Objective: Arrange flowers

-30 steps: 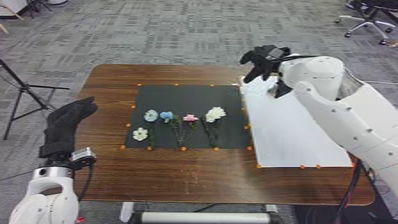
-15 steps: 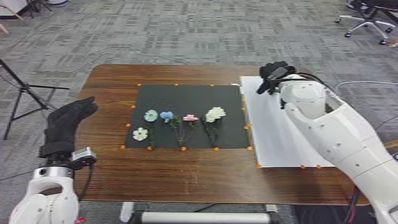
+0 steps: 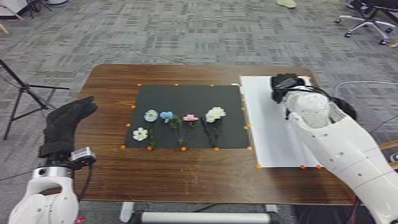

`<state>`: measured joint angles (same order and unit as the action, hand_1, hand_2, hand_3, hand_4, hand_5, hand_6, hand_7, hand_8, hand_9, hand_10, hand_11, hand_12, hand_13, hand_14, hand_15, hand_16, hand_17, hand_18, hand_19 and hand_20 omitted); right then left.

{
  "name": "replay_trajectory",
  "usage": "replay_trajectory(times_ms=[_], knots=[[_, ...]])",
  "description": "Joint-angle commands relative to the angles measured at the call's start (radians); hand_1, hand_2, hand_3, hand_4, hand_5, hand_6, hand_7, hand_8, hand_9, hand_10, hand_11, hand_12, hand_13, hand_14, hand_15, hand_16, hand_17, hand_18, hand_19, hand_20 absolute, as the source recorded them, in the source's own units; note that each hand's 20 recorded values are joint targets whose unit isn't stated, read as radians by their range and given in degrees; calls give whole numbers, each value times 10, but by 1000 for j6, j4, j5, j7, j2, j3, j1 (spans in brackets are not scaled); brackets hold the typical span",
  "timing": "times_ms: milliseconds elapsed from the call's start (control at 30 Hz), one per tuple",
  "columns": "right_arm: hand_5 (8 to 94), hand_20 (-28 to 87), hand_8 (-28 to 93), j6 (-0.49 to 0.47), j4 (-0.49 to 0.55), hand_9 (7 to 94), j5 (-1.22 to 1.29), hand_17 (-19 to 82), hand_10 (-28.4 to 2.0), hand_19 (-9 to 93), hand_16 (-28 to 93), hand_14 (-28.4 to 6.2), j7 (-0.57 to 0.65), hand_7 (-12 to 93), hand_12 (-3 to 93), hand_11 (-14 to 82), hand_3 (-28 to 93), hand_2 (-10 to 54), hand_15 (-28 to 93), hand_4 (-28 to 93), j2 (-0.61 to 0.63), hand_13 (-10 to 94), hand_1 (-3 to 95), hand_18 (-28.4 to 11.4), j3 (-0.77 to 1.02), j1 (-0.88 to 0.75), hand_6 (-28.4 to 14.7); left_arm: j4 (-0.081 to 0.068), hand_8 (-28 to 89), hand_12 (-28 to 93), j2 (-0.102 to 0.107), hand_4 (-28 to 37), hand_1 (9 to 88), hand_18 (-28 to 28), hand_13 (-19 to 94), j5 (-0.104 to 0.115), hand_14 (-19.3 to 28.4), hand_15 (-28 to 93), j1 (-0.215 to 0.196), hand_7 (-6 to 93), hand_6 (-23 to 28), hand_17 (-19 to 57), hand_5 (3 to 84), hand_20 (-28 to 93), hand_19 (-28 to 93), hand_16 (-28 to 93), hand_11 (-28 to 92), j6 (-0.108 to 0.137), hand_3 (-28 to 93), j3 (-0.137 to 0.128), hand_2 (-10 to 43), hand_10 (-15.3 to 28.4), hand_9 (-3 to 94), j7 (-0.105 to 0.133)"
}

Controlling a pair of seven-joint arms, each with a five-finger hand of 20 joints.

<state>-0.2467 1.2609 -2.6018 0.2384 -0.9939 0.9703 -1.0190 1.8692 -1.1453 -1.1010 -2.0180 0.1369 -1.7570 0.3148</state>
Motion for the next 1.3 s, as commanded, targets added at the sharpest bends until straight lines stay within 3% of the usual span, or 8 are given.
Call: replay_trajectory(times_ms=[33, 133, 300, 500, 667, 1300], knots=[[753, 520, 87, 120, 26, 867, 77, 408, -90, 573, 386, -26, 19, 203, 295, 40, 521, -95, 290, -160, 70, 899, 647, -176, -59, 15, 11, 13, -77, 150, -6, -217, 281, 134, 405, 4, 172, 193, -6, 158, 0, 57, 546, 196, 124, 40, 223, 4, 679, 1, 18, 141, 518, -7], [764, 521, 84, 182, 112, 877, 167, 413, -87, 571, 385, -28, 37, 199, 298, 43, 523, -95, 294, -156, 126, 910, 649, -176, -89, 34, 7, 12, -77, 150, -4, -217, 281, 134, 405, 1, 173, 194, -4, 158, 1, 57, 546, 197, 124, 40, 222, -2, 680, 3, 18, 141, 518, -8], [772, 527, 87, 285, 371, 886, 314, 414, -87, 573, 388, -28, 65, 197, 304, 44, 537, -95, 296, -152, 254, 913, 641, -178, -42, -75, 5, 10, -76, 151, 1, -218, 281, 134, 406, 2, 172, 193, -1, 158, 1, 57, 546, 197, 123, 40, 222, -6, 679, 1, 19, 141, 517, -2], [776, 531, 91, 220, 550, 888, 458, 414, -90, 579, 390, -31, 111, 193, 306, 42, 545, -95, 302, -143, 271, 913, 634, -182, 61, -271, 2, 16, -76, 150, -2, -217, 281, 133, 405, 3, 172, 192, -21, 158, 2, 58, 545, 197, 122, 40, 222, -3, 679, -16, 19, 141, 518, -6], [778, 531, 95, 242, 572, 889, 455, 412, -92, 584, 389, -32, 133, 188, 307, 40, 545, -95, 303, -139, 201, 913, 631, -185, 65, -377, 1, 14, -76, 149, 0, -217, 281, 132, 406, 3, 172, 191, -14, 158, 2, 59, 545, 196, 119, 39, 222, -7, 678, -14, 19, 141, 518, -4], [783, 527, 101, 247, 572, 891, 414, 408, -99, 597, 385, -34, 134, 177, 306, 39, 531, -95, 310, -127, 105, 912, 635, -190, -68, -368, 0, 7, -78, 150, 11, -218, 282, 131, 406, -2, 172, 193, -3, 159, 1, 59, 547, 197, 118, 40, 223, -21, 679, 4, 19, 141, 519, -23]])
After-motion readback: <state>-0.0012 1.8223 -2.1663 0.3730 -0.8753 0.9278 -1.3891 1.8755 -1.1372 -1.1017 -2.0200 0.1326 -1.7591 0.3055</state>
